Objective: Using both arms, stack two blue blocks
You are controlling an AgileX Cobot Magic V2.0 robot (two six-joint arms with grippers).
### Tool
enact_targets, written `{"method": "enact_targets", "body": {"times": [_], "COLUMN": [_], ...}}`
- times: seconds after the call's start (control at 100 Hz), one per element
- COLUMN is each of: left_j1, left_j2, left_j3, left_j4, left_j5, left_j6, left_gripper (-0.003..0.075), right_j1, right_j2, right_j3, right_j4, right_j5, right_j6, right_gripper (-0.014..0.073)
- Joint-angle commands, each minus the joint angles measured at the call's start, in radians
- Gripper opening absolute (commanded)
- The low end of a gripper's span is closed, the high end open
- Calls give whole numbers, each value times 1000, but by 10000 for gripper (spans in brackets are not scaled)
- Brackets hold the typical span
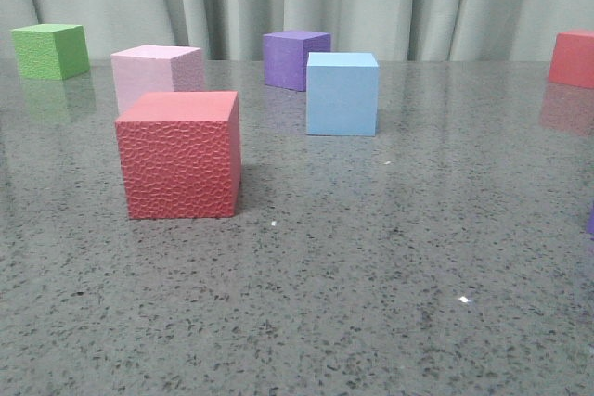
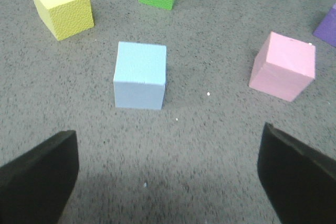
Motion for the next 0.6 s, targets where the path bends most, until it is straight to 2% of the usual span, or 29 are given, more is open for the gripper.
{"method": "enact_targets", "body": {"times": [0.0, 0.35, 0.59], "left_j1": [-1, -1, -1], "left_j2": [83, 408, 545], "left_j3": [-88, -298, -385], "left_j4": [12, 48, 60], "left_j5": [-73, -61, -55], "left_j6": [1, 30, 35], "left_gripper": [648, 648, 648], "right_j1": [-6, -6, -6], "right_j2": [-4, -4, -4], "right_j3": [-27, -27, -27], "right_j4": [-25, -25, -25], "right_j5": [-64, -66, -66], "right_j6": [-7, -7, -7], "right_gripper": [654, 654, 654]}}
